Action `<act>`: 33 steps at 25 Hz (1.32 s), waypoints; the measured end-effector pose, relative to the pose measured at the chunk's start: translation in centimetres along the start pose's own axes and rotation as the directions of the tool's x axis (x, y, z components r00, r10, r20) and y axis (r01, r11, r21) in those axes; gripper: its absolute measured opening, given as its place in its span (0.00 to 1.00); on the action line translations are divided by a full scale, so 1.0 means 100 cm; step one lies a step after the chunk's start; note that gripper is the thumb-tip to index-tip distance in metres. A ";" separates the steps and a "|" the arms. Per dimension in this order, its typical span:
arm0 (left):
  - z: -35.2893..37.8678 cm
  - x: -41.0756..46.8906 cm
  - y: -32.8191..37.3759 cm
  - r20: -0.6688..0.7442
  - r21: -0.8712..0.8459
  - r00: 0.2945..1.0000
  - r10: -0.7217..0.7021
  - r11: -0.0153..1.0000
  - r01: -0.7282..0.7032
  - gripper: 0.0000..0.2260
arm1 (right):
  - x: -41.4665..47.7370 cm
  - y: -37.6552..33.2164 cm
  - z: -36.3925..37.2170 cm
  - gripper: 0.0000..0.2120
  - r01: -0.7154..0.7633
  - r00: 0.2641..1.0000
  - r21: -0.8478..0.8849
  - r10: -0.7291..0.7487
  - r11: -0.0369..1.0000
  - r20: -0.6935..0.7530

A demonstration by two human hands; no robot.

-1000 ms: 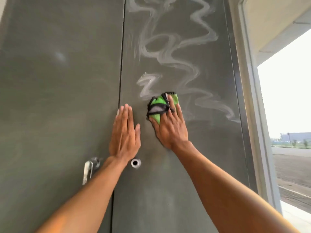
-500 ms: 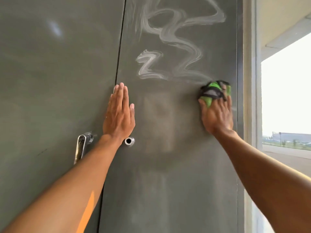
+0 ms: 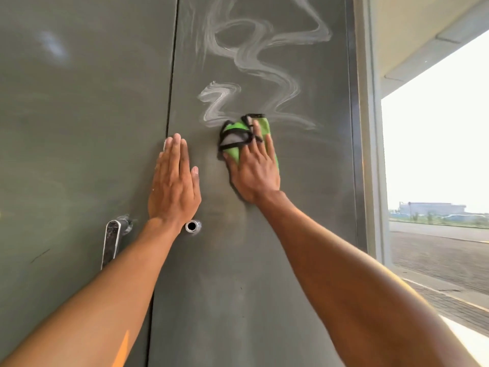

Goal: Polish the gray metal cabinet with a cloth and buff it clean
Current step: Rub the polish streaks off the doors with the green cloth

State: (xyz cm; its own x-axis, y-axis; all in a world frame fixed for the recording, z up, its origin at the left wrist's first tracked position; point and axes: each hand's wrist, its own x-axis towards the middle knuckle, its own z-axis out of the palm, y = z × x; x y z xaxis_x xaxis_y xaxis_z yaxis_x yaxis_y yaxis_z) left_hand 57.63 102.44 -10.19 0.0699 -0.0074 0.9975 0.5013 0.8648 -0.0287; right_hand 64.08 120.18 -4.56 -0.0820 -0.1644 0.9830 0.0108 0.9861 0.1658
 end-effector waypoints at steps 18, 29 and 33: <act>-0.003 0.003 0.006 -0.022 0.010 1.000 -0.015 1.000 0.015 0.27 | 0.054 -0.031 -0.001 0.36 -0.175 0.984 -0.027 0.175 0.984 0.012; -0.014 0.040 -0.016 -0.042 -0.032 0.994 -0.097 0.995 0.095 0.24 | 0.072 0.026 -0.014 0.35 -0.594 0.805 0.048 0.591 0.803 0.052; -0.012 0.039 -0.016 -0.037 -0.027 0.994 -0.098 0.995 0.097 0.28 | 0.091 -0.041 0.002 0.33 -0.254 0.966 -0.028 0.255 0.967 0.051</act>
State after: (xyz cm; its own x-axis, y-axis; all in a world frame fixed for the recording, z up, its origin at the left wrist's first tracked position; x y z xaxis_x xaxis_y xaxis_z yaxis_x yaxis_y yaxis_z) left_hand 58.17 100.47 -6.36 0.0520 -0.1107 0.9925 0.5289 0.8460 0.0667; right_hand 63.12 114.64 3.64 -0.1273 0.0939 0.9874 0.0588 0.9945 -0.0870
